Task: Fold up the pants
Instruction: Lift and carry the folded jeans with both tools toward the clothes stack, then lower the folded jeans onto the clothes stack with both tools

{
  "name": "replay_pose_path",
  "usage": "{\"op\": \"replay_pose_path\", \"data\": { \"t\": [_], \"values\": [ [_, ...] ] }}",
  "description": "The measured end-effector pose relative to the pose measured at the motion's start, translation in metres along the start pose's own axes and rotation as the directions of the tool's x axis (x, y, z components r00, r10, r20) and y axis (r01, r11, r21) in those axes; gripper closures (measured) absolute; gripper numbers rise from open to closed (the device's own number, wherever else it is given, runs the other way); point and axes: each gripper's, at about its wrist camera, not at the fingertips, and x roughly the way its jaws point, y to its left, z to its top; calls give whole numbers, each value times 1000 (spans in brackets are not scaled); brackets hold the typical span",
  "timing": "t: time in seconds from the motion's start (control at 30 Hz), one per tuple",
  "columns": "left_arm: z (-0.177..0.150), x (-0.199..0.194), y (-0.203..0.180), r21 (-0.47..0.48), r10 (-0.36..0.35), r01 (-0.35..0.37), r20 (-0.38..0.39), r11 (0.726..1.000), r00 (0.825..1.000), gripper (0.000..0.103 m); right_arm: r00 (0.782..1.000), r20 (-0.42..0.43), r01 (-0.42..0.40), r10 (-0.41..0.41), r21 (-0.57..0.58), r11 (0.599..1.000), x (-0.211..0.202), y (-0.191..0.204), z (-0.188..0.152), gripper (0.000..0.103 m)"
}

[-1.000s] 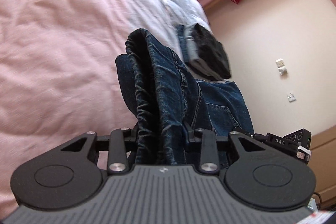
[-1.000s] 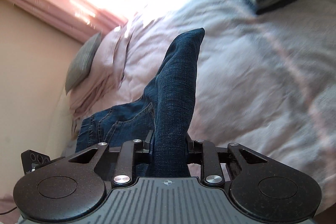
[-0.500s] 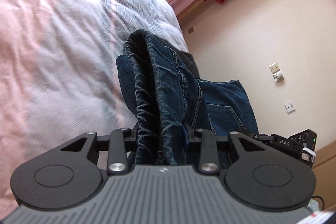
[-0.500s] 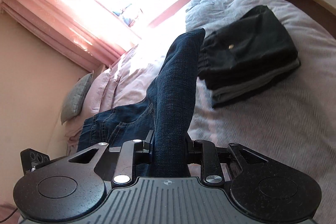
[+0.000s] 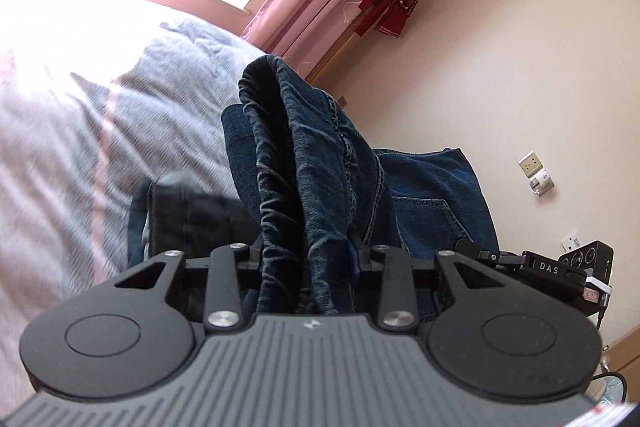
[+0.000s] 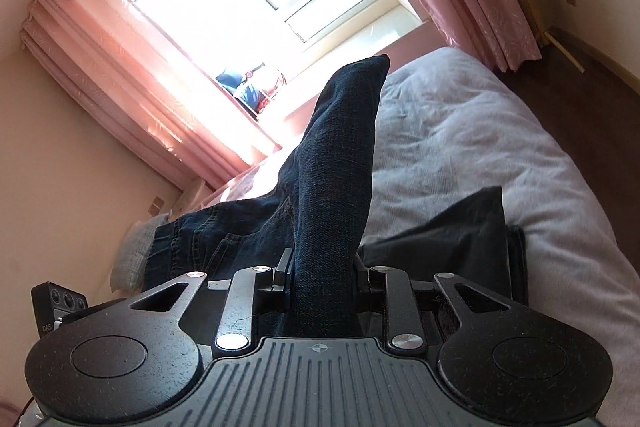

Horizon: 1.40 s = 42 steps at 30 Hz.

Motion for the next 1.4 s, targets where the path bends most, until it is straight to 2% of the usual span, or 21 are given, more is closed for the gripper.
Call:
{"op": "replay_pose_path", "data": {
  "t": [0.2,0.47,0.67,0.77,0.87,0.93,1.03,1.13,1.2,1.27,1.3,1.33,1.4],
  "values": [
    [15,50,17,-6,13,-13,-26,1000,1000,74,999,-32,12,-11,29,1000,39,-40,13,82],
    [0,105,65,-31,39,-43,-114,999,993,74,996,-85,48,-38,113,992,86,-96,-13,82],
    [-10,135,93,-41,45,-52,-154,998,987,74,992,-114,70,-55,133,989,112,-122,-24,82],
    [-17,150,106,-24,54,-59,-163,998,985,71,985,-130,123,-109,99,988,127,-130,-31,80],
    [-27,161,121,7,104,-104,-163,995,981,60,958,-161,250,-237,64,966,143,-134,-40,64],
    [-31,158,127,10,114,-113,-154,993,982,56,957,-138,266,-257,53,963,139,-131,-45,59],
    [-30,140,122,61,154,-147,-134,987,979,46,946,-49,320,-320,-12,947,117,-111,-49,50],
    [-26,110,113,72,213,-208,-79,976,974,46,934,26,357,-356,-64,932,92,-88,-56,50],
    [-27,90,99,86,248,-243,-52,966,967,51,926,64,378,-372,-111,919,80,-71,-67,50],
    [-33,74,77,146,258,-253,-20,956,966,62,913,87,408,-399,-207,889,76,-47,-83,50],
    [-38,68,62,192,271,-267,5,944,963,64,903,97,428,-417,-252,868,76,-37,-92,53],
    [-44,65,50,238,264,-263,29,935,964,67,898,98,438,-429,-293,850,78,-29,-102,60],
    [-54,71,33,309,273,-267,25,913,962,74,881,75,461,-467,-361,811,90,-20,-122,71]
  ]
}}
